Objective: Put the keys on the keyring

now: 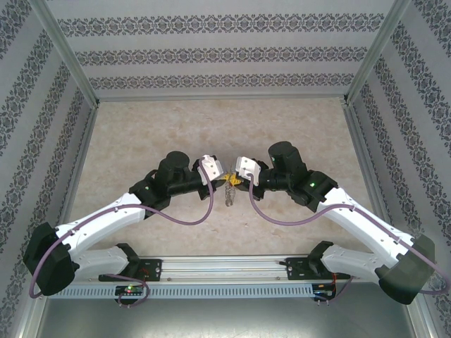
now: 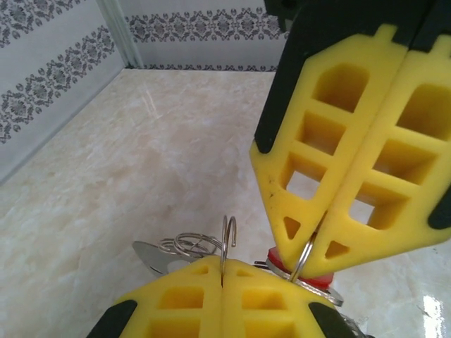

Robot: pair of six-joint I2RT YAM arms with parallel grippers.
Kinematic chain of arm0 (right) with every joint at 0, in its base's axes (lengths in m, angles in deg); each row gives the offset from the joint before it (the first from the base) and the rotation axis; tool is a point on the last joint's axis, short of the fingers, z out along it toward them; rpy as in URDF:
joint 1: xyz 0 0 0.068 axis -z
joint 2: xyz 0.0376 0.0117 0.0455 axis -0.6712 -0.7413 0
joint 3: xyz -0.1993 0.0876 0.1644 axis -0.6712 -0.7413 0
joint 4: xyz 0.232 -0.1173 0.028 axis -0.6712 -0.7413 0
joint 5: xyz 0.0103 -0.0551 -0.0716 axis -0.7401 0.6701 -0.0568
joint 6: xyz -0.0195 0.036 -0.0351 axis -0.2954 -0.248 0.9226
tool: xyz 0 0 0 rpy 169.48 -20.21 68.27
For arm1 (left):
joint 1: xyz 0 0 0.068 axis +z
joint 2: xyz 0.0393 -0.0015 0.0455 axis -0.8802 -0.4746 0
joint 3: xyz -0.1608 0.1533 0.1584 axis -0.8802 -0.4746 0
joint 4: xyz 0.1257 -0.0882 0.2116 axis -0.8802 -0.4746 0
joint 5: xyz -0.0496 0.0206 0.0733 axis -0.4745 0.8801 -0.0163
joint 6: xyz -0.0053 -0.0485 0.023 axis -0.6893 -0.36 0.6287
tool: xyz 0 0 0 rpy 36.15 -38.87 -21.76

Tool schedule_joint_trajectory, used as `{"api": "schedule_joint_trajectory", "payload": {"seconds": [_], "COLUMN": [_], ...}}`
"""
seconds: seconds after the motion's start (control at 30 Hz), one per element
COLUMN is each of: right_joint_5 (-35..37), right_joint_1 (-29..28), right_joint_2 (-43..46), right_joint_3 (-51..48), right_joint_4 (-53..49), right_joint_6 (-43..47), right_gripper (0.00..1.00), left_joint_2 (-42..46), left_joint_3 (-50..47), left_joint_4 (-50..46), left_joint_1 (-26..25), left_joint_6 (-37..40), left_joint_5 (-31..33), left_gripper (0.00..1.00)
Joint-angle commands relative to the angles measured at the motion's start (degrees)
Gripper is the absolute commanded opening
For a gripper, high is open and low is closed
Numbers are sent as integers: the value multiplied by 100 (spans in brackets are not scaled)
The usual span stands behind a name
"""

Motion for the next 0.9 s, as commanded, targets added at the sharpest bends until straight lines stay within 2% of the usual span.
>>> {"api": "schedule_joint_trajectory", "payload": {"seconds": [0.0, 0.2, 0.57, 0.87], "right_joint_5": [66, 501, 650, 153], "right_joint_1": [53, 106, 254, 226], "right_joint_2": [72, 124, 201, 206], "right_joint_3": [-111, -258, -303, -343], "right_joint_4": [483, 805, 1026, 1139], "right_joint_6": [-199, -404, -822, -789], "right_gripper": [0, 0, 0, 0], "left_joint_2": [0, -29, -21, -164], "left_joint_3": [-5, -35, 2, 155], "left_joint_4": [525, 713, 461, 322], "left_joint_1": [-106, -226, -331, -340], "left_joint_6": [-193, -363, -380, -594], "left_joint_5": [224, 378, 581, 676], "left_gripper": [0, 0, 0, 0]}}
